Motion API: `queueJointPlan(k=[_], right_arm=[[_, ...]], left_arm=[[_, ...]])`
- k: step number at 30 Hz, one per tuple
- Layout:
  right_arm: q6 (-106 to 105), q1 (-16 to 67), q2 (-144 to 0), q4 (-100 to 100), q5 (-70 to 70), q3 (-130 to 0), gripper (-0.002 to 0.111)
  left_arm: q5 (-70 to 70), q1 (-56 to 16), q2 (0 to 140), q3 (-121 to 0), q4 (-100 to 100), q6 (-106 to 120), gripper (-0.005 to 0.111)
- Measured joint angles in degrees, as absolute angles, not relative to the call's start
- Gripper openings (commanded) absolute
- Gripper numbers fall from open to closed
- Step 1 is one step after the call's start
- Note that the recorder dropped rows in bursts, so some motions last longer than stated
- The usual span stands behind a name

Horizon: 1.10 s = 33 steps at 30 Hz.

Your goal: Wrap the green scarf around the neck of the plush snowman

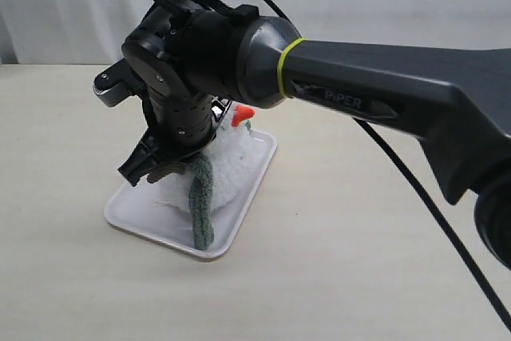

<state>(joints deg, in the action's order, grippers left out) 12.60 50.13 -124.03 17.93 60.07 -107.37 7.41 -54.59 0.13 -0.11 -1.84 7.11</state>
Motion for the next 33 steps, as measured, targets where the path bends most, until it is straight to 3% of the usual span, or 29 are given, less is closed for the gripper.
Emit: queueJointPlan(k=[11, 17, 27, 33], right_arm=[[12.6, 50.1, -119.9, 18.2, 59.6, -107.3, 0.004], [14.8, 50.1, -116.5, 19.5, 49.4, -108.1, 0.004], [16.9, 46.2, -128.9, 16.8, 57.9, -126.4, 0.004], [15.5, 46.2, -134.4, 14.2, 58.7, -128.6, 0.004]], left_arm=[[7.4, -54.6, 0.1, -0.1, -1.8, 7.1, 0.0], [7.4, -54.6, 0.1, -0.1, -1.8, 7.1, 0.0], [7.4, -54.6, 0.1, -0.1, -1.8, 7.1, 0.0], [7.4, -54.6, 0.1, -0.1, -1.8, 7.1, 0.0]])
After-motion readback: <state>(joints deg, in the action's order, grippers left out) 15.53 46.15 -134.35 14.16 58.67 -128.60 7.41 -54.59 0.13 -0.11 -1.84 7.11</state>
